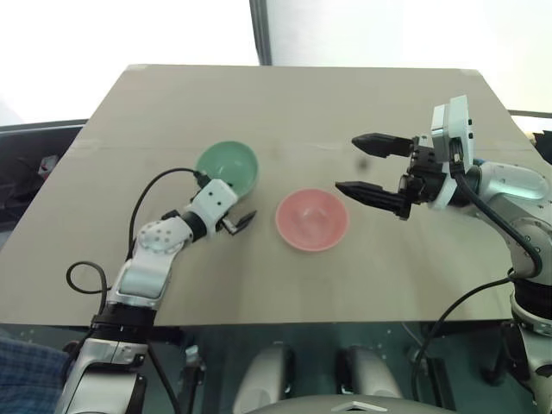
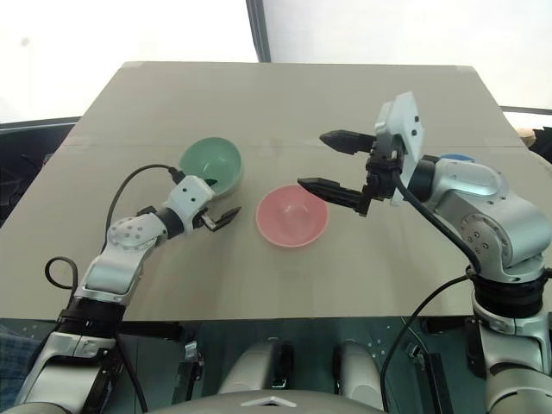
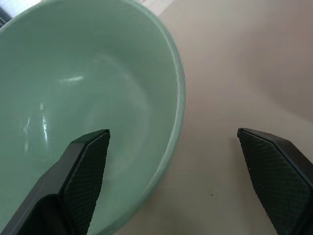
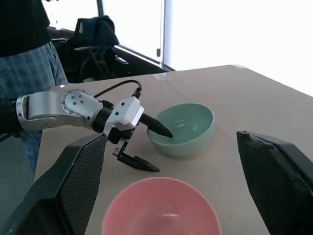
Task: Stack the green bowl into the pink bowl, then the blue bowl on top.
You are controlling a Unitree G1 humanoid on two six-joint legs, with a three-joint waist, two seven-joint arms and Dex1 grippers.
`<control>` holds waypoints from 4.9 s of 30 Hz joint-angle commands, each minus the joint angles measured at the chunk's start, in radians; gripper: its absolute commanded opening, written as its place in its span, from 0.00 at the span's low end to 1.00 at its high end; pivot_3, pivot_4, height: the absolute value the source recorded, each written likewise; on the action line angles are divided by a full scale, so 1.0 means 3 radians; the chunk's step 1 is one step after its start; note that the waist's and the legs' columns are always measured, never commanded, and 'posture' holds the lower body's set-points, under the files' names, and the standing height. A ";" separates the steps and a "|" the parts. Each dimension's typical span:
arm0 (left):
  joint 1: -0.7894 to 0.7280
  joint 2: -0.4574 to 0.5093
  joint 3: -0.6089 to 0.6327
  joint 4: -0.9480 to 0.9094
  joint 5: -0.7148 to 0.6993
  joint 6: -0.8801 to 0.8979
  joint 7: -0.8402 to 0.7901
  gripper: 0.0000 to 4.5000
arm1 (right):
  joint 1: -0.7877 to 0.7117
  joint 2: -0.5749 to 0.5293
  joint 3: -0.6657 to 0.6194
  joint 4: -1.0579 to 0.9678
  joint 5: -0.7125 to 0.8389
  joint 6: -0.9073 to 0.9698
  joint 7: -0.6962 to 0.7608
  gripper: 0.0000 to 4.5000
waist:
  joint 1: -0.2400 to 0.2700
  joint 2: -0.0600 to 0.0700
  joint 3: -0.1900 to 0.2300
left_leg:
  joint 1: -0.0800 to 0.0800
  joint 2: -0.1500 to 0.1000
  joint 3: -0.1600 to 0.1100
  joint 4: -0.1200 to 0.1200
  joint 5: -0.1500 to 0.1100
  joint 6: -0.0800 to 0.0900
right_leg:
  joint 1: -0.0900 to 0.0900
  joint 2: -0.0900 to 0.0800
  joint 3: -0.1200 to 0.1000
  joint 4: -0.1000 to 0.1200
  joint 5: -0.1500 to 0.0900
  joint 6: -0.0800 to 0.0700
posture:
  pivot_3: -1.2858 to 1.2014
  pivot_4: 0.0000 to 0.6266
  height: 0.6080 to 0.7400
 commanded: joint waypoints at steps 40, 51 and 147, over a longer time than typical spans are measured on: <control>-0.1295 0.0076 -0.0754 -0.0255 -0.0698 -0.1174 -0.2751 0.33 | 0.0071 -0.0084 -0.0004 -0.0071 0.0090 -0.0315 -0.0147 1.00 | -0.0005 -0.0002 0.0001 | -0.0002 -0.0002 0.0003 0.0029 -0.0008 0.0018 | 0.0003 0.0010 -0.0002 0.0023 0.0000 0.0002 | 0.52 0.24 1.00; -0.1080 -0.0171 -0.0085 -0.0741 -0.1697 0.0076 -0.1955 0.50 | 0.0060 -0.0147 0.0048 0.0019 0.0022 -0.0345 -0.0084 1.00 | -0.0009 -0.0003 0.0002 | -0.0002 0.0002 0.0002 0.0033 -0.0003 0.0011 | 0.0003 0.0014 -0.0001 0.0027 -0.0001 0.0003 | 0.52 0.24 1.00; 0.0619 0.0711 0.1696 -0.1279 -0.2746 0.1180 -0.1378 0.52 | -0.0550 -0.0255 0.1673 -0.0156 -0.1558 -0.0078 0.0162 0.46 | -0.0012 -0.0009 0.0004 | 0.0004 0.0002 0.0000 0.0015 0.0003 -0.0004 | -0.0001 0.0005 0.0001 0.0011 -0.0001 0.0000 | 0.52 0.24 1.00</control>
